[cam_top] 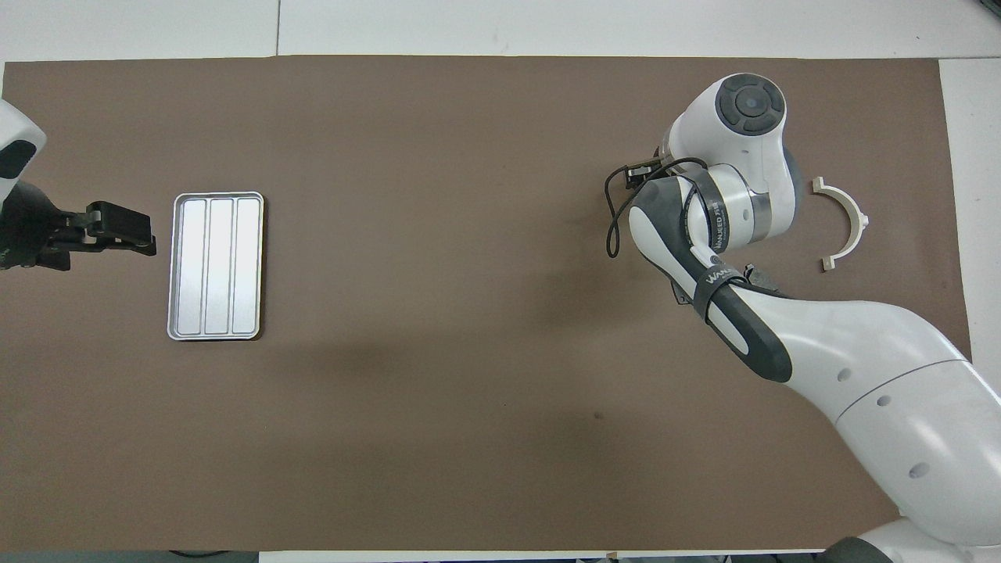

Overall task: Place bearing gear from tray to pile
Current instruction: 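Carry the second bearing beside the first and release it with the right gripper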

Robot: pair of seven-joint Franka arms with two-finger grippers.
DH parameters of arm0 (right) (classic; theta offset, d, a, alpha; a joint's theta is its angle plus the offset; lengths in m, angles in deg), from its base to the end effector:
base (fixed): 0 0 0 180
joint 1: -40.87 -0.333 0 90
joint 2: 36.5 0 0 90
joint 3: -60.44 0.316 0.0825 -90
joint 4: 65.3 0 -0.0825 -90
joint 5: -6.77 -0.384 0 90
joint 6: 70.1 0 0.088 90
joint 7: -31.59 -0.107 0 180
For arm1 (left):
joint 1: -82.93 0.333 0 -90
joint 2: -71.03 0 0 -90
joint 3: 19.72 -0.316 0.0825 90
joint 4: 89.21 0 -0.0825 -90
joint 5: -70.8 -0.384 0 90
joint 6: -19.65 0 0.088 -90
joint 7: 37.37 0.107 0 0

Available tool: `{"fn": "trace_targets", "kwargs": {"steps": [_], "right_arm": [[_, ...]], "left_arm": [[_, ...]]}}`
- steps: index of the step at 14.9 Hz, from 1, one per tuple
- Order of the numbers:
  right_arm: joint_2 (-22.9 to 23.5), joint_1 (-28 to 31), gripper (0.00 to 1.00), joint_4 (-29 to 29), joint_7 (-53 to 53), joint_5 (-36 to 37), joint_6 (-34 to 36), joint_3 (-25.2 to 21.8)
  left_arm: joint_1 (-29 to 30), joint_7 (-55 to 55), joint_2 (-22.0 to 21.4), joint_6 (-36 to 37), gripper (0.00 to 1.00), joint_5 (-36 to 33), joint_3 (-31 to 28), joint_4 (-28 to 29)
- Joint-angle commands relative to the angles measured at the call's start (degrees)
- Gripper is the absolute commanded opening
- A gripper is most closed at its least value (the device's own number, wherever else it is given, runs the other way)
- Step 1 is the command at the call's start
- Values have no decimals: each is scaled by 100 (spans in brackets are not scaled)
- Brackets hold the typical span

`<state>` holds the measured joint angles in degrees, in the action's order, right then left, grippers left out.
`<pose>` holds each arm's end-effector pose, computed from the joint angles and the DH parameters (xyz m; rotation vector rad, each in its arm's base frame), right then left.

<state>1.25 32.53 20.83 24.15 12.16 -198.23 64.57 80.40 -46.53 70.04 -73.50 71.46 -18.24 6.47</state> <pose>0.7048 0.1439 0.2875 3.1139 0.1970 0.1261 0.5501 -0.0399 0.5919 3.1302 0.1420 -0.0438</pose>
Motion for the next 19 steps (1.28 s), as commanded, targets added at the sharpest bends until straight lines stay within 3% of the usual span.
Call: {"fn": "trace_targets", "kwargs": {"steps": [1, 5, 9, 14, 19], "right_arm": [[-512, -1, 100, 185, -12, 76, 366, 44], [-1005, 61, 100, 194, 14, 59, 675, 53], [-1225, 201, 100, 194, 171, 41, 903, 62], [-1479, 570, 100, 185, 1200, -46, 1263, 70], [-1883, 650, 100, 264, 1183, -47, 1615, 44]], "left_arm": [[33, 28, -68, 51, 100, -48, 28, 3], [33, 28, -68, 42, 100, -48, 28, 3], [33, 28, -68, 42, 100, -48, 20, 3], [33, 28, -68, 42, 100, -48, 20, 3], [33, 28, -68, 42, 100, -48, 20, 3]]}}
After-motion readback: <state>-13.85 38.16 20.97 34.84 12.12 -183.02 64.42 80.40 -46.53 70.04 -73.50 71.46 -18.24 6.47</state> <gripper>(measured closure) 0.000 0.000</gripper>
